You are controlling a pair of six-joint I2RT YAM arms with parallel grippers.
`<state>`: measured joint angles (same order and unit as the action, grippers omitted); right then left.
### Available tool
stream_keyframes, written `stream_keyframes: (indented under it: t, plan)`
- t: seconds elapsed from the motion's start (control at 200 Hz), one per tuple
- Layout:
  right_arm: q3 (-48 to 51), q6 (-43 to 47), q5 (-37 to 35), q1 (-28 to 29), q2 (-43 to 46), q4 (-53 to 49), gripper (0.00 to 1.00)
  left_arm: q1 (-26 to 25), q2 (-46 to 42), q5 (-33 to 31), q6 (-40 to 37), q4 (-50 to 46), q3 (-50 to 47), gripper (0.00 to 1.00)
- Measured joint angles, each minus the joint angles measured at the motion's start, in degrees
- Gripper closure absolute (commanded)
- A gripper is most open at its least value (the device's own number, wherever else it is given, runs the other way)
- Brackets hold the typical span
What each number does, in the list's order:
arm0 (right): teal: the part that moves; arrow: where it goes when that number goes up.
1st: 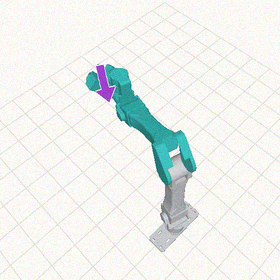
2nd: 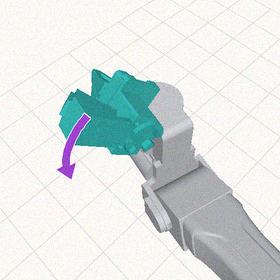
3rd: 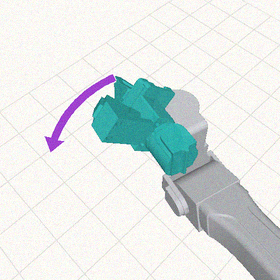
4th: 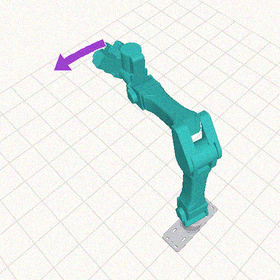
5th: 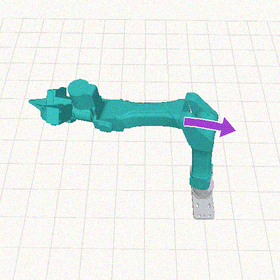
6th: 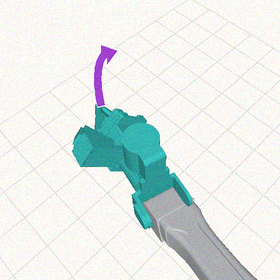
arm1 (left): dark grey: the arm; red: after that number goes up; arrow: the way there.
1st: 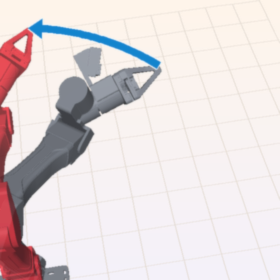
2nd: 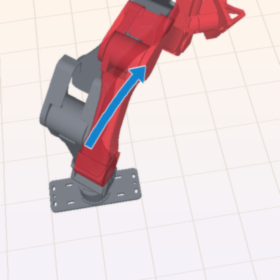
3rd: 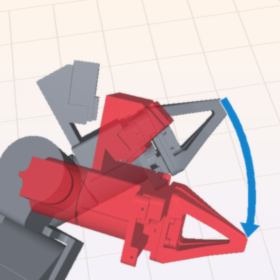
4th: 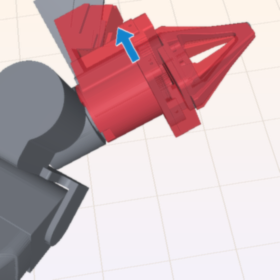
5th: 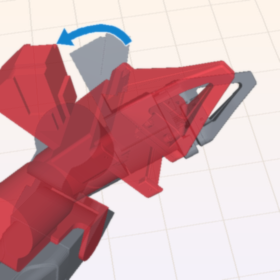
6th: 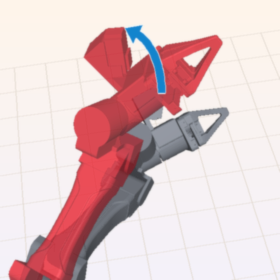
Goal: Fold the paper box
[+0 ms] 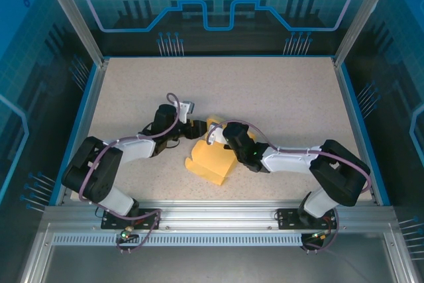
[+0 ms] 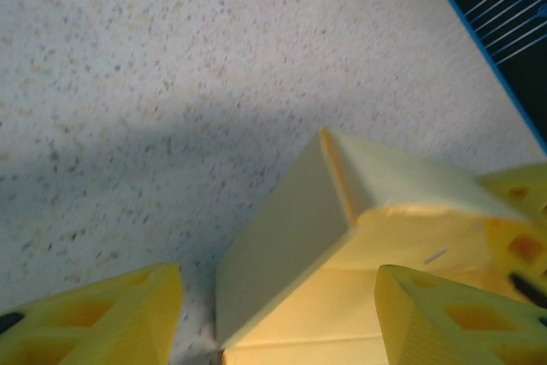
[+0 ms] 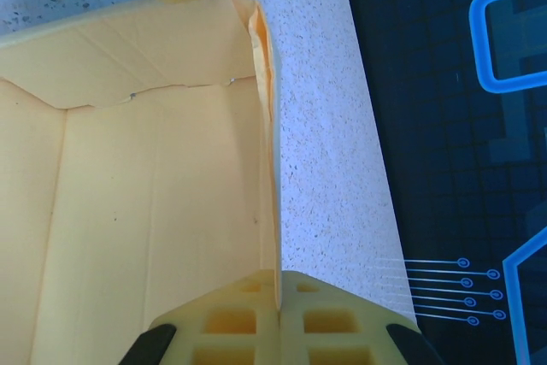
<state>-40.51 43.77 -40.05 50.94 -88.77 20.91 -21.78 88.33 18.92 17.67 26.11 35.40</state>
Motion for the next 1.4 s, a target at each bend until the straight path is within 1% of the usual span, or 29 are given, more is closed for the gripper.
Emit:
stream_keyframes:
  t: [0.185,0.29,0.375,0.485,0.57,0.74,0.88,1.016,1.131,1.401]
  plan:
    - [0.00,-0.42,0.11,-0.11,0.15,-0.35,0.99,-0.09,1.14,0.81,-3.30,4.33,-1.81,0.36]
    - [0.00,-0.66,0.15,-0.11,0.17,-0.48,0.99,-0.50,3.52,0.94,-4.79,7.26,-1.79,0.37]
    - [0.00,-0.74,0.17,-0.11,0.20,-0.55,0.99,-1.09,5.29,0.92,-5.75,9.07,-1.81,0.42]
    - [0.00,-0.87,0.20,-0.11,0.50,-0.92,0.99,-1.77,7.67,0.90,-6.73,13.11,-1.79,0.49]
    - [0.00,-0.90,0.20,-0.11,0.79,-1.20,0.99,-2.32,9.31,0.90,-7.30,15.74,-1.79,0.53]
    - [0.00,-0.94,0.20,-0.20,0.81,-1.38,0.99,-3.58,11.50,0.15,-8.55,18.84,-1.68,0.55]
    - [0.00,-1.31,0.22,-0.37,0.81,-1.42,0.99,-4.37,12.24,-1.60,-10.16,19.32,-1.38,0.60]
    - [0.00,-1.38,0.24,-0.37,0.81,-1.46,0.98,-4.83,13.00,-2.97,-11.23,19.71,-0.55,0.70]
    - [0.00,-1.57,0.20,-0.37,0.81,-1.55,0.97,-5.20,13.49,-3.82,-12.02,19.71,-0.17,0.75]
    - [0.00,-1.84,0.15,-0.63,0.81,-1.77,0.93,-5.75,13.73,-6.14,-13.60,19.85,0.09,0.85]
